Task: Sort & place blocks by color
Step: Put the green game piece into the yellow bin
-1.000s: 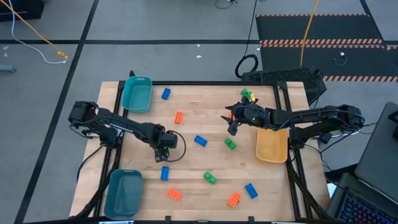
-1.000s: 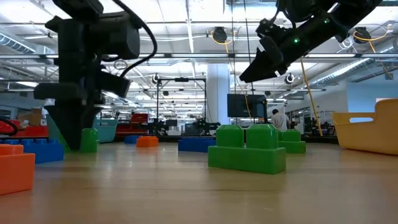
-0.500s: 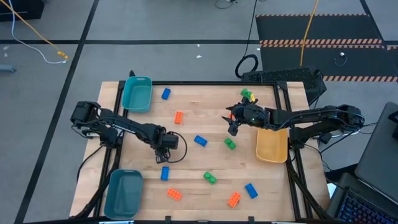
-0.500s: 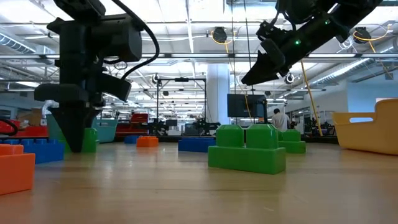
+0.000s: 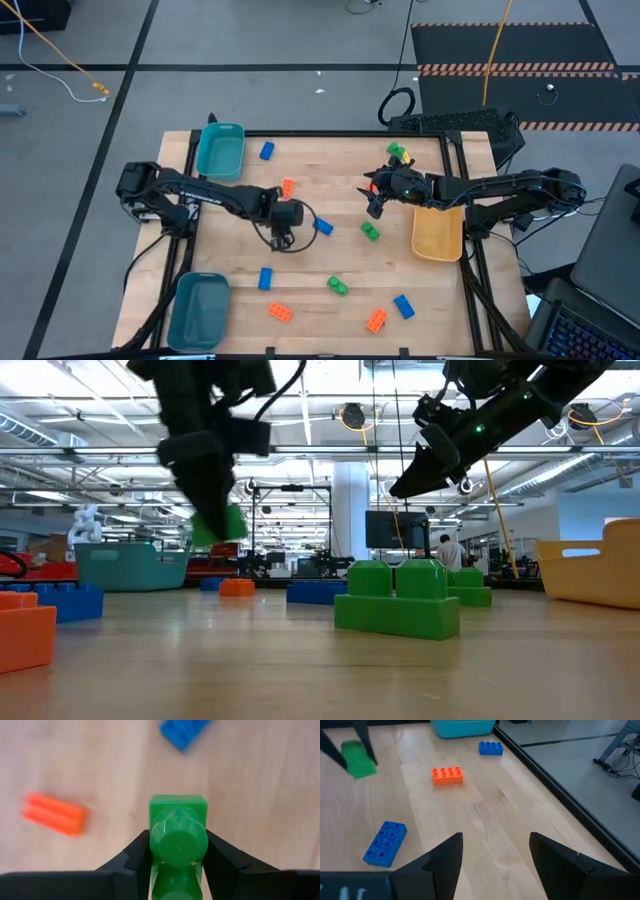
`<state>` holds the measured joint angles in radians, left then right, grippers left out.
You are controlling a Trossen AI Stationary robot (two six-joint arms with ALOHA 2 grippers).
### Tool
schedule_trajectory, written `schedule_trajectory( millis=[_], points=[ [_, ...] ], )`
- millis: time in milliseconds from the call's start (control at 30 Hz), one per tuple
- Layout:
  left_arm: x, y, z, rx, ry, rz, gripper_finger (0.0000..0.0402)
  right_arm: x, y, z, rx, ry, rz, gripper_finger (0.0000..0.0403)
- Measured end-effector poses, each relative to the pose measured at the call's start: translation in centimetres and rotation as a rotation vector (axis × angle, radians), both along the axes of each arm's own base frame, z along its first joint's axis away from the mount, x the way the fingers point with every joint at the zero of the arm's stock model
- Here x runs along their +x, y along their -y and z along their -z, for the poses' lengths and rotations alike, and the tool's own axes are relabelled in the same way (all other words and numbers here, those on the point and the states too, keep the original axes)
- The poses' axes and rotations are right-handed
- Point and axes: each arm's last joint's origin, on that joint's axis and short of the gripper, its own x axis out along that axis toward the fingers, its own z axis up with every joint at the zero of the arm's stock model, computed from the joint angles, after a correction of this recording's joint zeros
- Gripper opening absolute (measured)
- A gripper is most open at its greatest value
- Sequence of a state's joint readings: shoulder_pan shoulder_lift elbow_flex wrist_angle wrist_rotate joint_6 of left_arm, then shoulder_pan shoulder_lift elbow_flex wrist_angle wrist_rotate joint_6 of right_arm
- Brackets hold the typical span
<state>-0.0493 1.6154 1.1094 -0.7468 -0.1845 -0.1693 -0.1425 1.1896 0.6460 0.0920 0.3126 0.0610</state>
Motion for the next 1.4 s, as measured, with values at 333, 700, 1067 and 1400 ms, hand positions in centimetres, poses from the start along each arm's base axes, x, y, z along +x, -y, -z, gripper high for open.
schedule_trajectory(
  millis=[333,700,1067,1400],
  points=[
    [-0.2,-6.6,-3.2,0.224,-0.071,-0.164,0.0134,-0.1,0.0,0.2,0.005,-0.019,0.0,0.0224],
    [4.4,-5.4,-5.4,0.057,0.445,0.14,0.0134,0.0,-0.1,0.0,-0.02,-0.012,-0.041,0.0224],
    [5.3,-4.6,-6.3,0.06,0.569,0.184,0.0134,1.4,-0.9,-3.1,-0.048,0.331,-0.32,0.0224],
    [6.8,-4.9,-6.2,0.082,0.693,0.172,0.0139,1.6,-1.7,-3.6,-0.071,0.375,-0.357,0.0224]
  ],
)
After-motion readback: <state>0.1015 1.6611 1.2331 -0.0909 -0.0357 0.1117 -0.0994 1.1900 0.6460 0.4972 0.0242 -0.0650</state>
